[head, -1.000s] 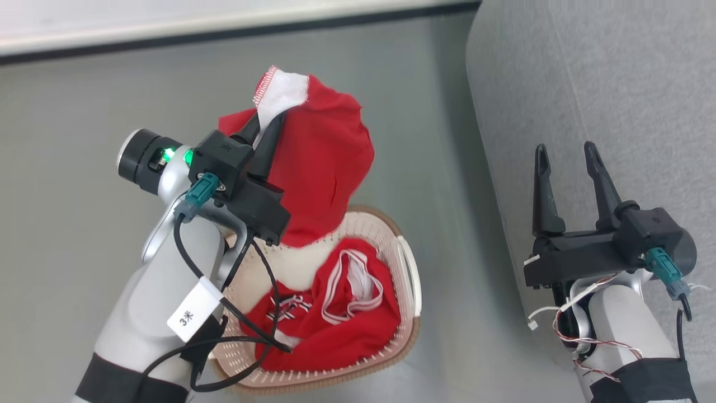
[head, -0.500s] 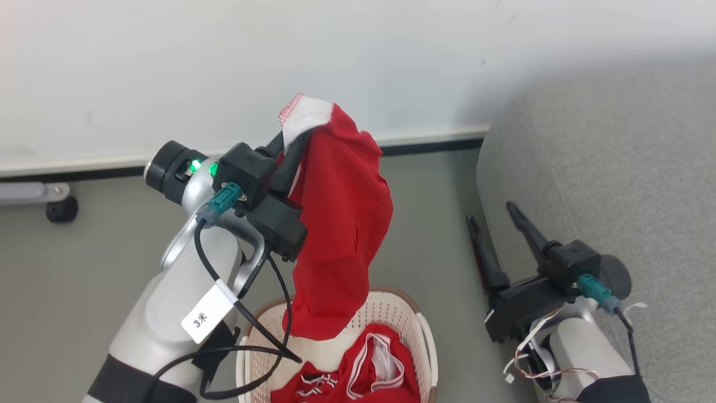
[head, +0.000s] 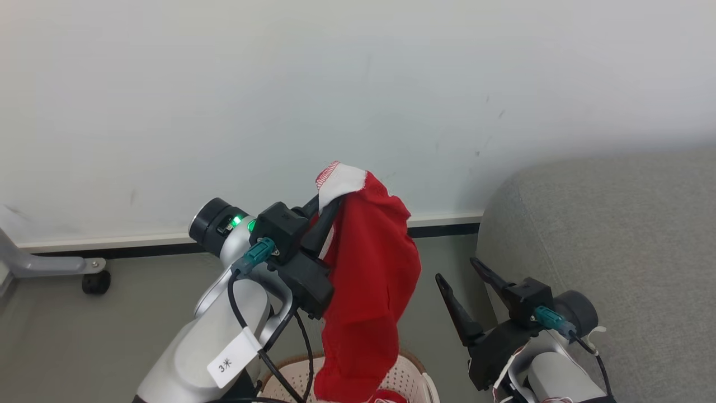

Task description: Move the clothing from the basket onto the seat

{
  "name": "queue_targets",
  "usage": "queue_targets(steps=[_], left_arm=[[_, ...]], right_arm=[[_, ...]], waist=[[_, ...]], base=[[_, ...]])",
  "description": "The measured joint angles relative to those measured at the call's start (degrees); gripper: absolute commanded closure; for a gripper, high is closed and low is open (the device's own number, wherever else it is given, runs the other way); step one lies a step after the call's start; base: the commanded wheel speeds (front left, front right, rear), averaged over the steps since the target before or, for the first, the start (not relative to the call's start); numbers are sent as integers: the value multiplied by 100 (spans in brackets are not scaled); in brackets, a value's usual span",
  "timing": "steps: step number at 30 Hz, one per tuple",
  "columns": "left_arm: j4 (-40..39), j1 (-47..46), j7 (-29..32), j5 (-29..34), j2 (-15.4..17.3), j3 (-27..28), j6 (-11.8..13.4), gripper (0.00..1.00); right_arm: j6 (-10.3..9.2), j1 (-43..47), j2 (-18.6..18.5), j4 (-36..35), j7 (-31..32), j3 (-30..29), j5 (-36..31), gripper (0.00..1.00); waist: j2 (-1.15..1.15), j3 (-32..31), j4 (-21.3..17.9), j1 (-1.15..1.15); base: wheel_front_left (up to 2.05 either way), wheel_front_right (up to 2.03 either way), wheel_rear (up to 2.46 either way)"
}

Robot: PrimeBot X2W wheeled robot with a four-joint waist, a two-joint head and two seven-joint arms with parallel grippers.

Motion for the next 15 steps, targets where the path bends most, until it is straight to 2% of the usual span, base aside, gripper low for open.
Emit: queue_targets(steps=[4, 10, 15], left_arm=[[-144, 87, 56, -30, -2, -73, 0, 100], [-426, 243, 153, -169, -7, -241, 0, 100], [-658, 342, 234, -202, 3, -338, 0, 100]], right_arm=[[0, -3, -4, 132, 0, 204, 15, 0], [1, -15, -5, 160, 1, 955, 313, 0], [1, -83, -98, 200, 0, 1187, 532, 0]], waist=[[0, -172, 30, 1], [1, -295, 98, 1], [1, -344, 158, 1]], base=[[0, 0, 0], [0, 0, 0], [0, 0, 0]])
